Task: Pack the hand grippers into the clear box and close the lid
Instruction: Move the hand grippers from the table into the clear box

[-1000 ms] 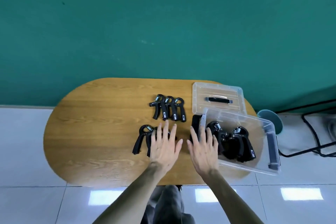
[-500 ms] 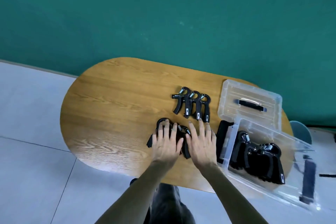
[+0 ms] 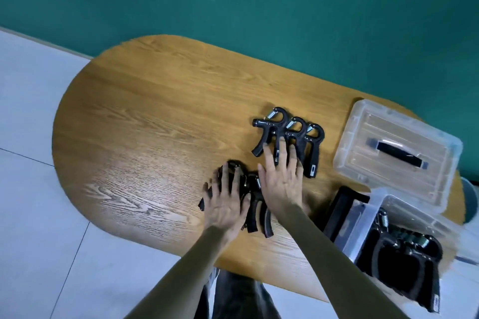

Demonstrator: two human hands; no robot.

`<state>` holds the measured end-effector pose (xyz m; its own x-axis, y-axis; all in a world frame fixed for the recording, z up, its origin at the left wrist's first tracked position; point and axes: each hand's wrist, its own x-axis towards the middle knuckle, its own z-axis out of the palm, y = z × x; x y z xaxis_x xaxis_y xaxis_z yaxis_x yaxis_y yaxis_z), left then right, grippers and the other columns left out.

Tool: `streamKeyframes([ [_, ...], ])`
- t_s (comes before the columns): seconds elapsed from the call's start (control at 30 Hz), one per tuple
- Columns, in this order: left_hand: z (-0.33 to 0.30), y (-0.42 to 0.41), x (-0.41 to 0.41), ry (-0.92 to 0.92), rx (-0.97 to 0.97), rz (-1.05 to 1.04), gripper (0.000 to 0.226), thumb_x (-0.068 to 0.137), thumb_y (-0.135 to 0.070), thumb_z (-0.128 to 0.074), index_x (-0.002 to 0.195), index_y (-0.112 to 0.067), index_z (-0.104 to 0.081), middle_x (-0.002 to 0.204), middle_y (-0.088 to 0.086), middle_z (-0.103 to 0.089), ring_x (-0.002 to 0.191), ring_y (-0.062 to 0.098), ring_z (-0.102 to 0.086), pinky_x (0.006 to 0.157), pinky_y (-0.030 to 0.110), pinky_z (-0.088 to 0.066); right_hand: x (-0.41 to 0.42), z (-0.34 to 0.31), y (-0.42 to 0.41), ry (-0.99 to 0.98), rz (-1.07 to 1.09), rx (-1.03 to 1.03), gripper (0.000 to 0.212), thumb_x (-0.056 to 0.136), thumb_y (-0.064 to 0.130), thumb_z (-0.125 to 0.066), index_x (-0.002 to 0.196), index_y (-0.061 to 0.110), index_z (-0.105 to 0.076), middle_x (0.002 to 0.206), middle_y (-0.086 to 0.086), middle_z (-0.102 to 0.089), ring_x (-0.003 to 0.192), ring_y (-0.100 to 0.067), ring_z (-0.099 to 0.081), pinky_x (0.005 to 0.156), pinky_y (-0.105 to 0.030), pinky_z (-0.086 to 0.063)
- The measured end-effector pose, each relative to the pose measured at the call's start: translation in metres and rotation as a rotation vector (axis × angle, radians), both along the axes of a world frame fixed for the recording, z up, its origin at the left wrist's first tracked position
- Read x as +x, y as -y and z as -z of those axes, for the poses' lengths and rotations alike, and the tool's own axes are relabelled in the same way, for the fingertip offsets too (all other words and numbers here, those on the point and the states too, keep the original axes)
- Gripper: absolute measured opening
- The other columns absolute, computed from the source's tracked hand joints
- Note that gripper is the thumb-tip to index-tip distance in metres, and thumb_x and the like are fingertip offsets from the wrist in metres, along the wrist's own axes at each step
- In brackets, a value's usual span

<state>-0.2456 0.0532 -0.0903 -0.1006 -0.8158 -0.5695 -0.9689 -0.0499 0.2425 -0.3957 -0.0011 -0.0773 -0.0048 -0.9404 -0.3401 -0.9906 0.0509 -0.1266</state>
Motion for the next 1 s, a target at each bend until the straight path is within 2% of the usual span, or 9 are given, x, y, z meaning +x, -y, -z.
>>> streamKeyframes([
  [0.17,0.019,-0.007,-0.009,-0.068,-0.093,-0.074,0.074,0.108,-0.04,-0.029,0.158,-0.024,0.021,0.166,0.006,0.03,0.155,0.034,0.003,0.122,0.059,-0.018,0.01,0.022,0.04,0.052,0.072,-0.063,0.057,0.104,0.039,-0.036,0.157,0.023,-0.022,0.168,-0.012,-0.004,0.152,-0.039,-0.01,0.113,-0.056,-0.03],
  [0.3,0.028,-0.008,-0.02,-0.057,-0.142,-0.175,0.1,0.092,-0.022,-0.061,0.161,-0.024,0.011,0.169,0.008,0.018,0.154,0.036,-0.015,0.117,0.06,-0.029,0.015,0.042,0.054,0.042,0.112,-0.061,0.063,0.104,0.038,-0.037,0.159,0.024,-0.01,0.168,-0.008,0.011,0.153,-0.04,0.001,0.116,-0.057,-0.028],
  [0.4,0.029,-0.007,-0.021,-0.066,-0.164,-0.187,0.098,0.089,-0.025,-0.059,0.162,-0.025,0.005,0.17,0.008,0.013,0.152,0.034,-0.021,0.114,0.06,-0.03,0.02,0.046,0.057,0.014,0.127,-0.069,0.069,0.102,0.039,-0.04,0.16,0.024,-0.005,0.167,-0.008,0.014,0.152,-0.041,0.003,0.115,-0.059,-0.029],
  [0.5,0.031,-0.008,-0.019,-0.07,-0.179,-0.193,0.093,0.091,-0.027,-0.057,0.163,-0.026,0.002,0.17,0.007,0.012,0.151,0.033,-0.022,0.112,0.06,-0.032,0.03,0.046,0.06,0.012,0.173,-0.064,0.079,0.094,0.034,-0.054,0.159,0.022,-0.009,0.167,-0.009,0.012,0.152,-0.043,0.002,0.115,-0.061,-0.027],
  [0.67,0.033,-0.008,-0.018,-0.07,-0.174,-0.191,0.101,0.089,-0.032,-0.064,0.162,-0.028,0.005,0.17,0.006,0.017,0.145,0.034,-0.03,0.107,0.057,-0.037,0.046,0.047,0.073,-0.017,0.288,-0.08,0.08,0.082,0.004,-0.064,0.15,0.024,-0.026,0.167,-0.01,-0.005,0.149,-0.046,-0.011,0.105,-0.066,-0.038],
  [0.77,0.034,-0.008,-0.017,-0.064,-0.206,-0.188,0.112,0.084,-0.024,-0.073,0.162,-0.026,0.006,0.169,0.007,0.017,0.136,0.034,-0.04,0.098,0.054,-0.044,0.044,0.047,0.07,-0.035,0.248,-0.083,0.081,0.082,-0.002,-0.056,0.152,0.025,-0.025,0.168,-0.008,-0.005,0.149,-0.046,-0.01,0.103,-0.066,-0.038],
  [0.87,0.033,-0.008,-0.014,-0.045,-0.21,-0.163,0.118,0.08,-0.021,-0.078,0.162,-0.024,0.006,0.169,0.01,0.016,0.115,0.03,-0.049,0.089,0.048,-0.047,0.036,0.048,0.066,-0.09,0.199,-0.099,0.087,0.082,-0.004,-0.057,0.156,0.027,-0.023,0.168,-0.008,-0.004,0.148,-0.046,-0.014,0.102,-0.065,-0.04],
  [0.93,0.032,-0.006,-0.01,-0.04,-0.226,-0.134,0.111,0.084,-0.023,-0.075,0.163,-0.022,0.004,0.169,0.011,0.015,0.11,0.03,-0.05,0.086,0.044,-0.046,0.032,0.046,0.064,-0.104,0.165,-0.096,0.088,0.084,-0.001,-0.059,0.157,0.027,-0.02,0.168,-0.009,-0.001,0.148,-0.045,-0.017,0.1,-0.064,-0.042],
  [1.0,0.03,-0.002,-0.006,-0.062,-0.221,-0.091,0.091,0.097,-0.026,-0.056,0.162,-0.023,0.007,0.168,0.01,0.02,0.109,0.029,-0.046,0.086,0.042,-0.043,0.027,0.04,0.06,-0.091,0.15,-0.088,0.088,0.085,0.003,-0.06,0.158,0.027,-0.017,0.168,-0.009,0.004,0.147,-0.043,-0.019,0.101,-0.063,-0.042],
])
